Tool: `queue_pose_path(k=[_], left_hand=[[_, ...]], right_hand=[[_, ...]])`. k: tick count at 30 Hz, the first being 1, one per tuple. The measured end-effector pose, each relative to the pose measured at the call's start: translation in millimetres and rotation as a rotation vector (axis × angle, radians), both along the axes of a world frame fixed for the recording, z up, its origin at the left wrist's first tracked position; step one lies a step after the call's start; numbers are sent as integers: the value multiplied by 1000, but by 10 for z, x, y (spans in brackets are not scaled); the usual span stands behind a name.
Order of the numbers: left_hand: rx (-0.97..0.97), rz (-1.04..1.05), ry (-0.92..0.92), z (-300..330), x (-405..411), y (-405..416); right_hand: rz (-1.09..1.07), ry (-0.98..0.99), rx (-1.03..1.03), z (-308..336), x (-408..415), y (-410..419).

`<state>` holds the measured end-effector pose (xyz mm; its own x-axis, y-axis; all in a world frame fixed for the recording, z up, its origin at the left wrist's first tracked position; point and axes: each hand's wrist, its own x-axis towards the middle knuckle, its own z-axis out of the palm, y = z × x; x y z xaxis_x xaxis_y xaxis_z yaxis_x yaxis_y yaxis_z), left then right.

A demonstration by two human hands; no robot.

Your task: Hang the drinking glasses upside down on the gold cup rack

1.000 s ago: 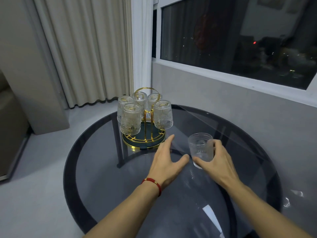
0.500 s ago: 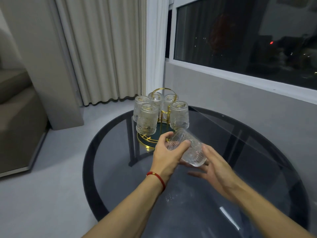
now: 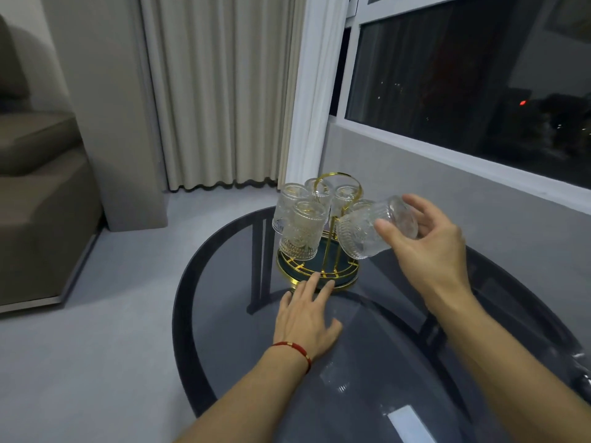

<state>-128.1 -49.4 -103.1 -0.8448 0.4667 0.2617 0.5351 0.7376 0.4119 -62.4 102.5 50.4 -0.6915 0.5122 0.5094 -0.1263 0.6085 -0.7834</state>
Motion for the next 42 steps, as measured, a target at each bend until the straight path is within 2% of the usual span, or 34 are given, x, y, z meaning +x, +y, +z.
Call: queue_pose_path(k=[9,16,27,33,36,42], left_hand=[[-11,21,47,-73,-43,24],[-9,32,56,-75,-39,36],[-40,36,59,-64,-17,35],[-56,29,50,-24,32,48],[-79,31,33,-35,-13,22],[-1,2,-16,96,107,-19]], right_hand=[[24,-149,328,294,-539,-224],[49,-234,440,159,-841,-200],[-7,-330,725,-217,-910,-147],[-5,-390,731,-272,-874,-119],[88,-435,716,-315,-868,-113],[162,-318,594,-424,-207,34]])
